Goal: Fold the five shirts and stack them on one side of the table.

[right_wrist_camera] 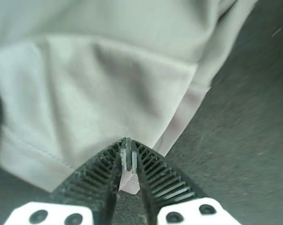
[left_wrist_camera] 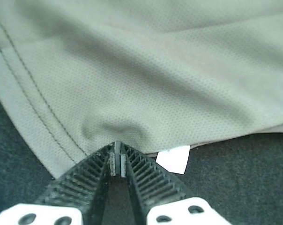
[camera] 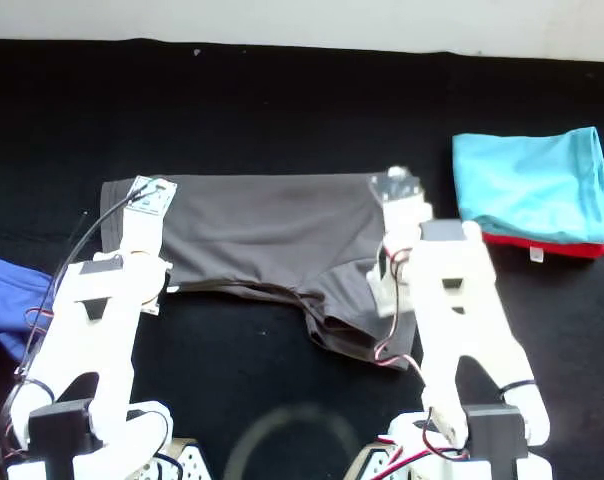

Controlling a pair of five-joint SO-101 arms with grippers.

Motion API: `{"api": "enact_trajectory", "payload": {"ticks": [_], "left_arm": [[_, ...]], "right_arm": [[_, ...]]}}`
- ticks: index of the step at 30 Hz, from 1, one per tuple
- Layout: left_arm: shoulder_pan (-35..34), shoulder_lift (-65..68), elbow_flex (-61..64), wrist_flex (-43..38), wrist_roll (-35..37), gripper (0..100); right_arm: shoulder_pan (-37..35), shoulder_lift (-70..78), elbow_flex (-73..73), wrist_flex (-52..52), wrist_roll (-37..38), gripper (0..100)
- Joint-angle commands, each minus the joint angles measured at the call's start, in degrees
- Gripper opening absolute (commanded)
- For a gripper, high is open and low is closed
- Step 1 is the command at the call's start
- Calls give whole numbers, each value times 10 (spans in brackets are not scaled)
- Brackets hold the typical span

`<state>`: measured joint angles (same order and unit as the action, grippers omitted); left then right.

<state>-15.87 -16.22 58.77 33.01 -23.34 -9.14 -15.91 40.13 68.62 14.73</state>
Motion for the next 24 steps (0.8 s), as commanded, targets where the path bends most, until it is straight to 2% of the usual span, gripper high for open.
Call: {"api": "enact_trajectory", "payload": {"ticks": [1, 5, 10, 15, 20, 24], "left_arm": [[10, -2, 2, -14, 2, 9], [10, -1, 2, -14, 2, 9], [16, -1, 3, -14, 2, 9], [16, -1, 3, -15, 2, 9], [16, -1, 3, -15, 2, 9], [16, -1, 3, -15, 2, 9]], "right_arm": [[15, -27, 31, -20, 6, 8], [65, -27, 6, -7, 6, 8], [96, -27, -74, 78, 4, 7], [67, -27, -104, 155, 4, 21], [29, -23, -103, 160, 4, 197], [-1, -22, -102, 159, 4, 206]]}}
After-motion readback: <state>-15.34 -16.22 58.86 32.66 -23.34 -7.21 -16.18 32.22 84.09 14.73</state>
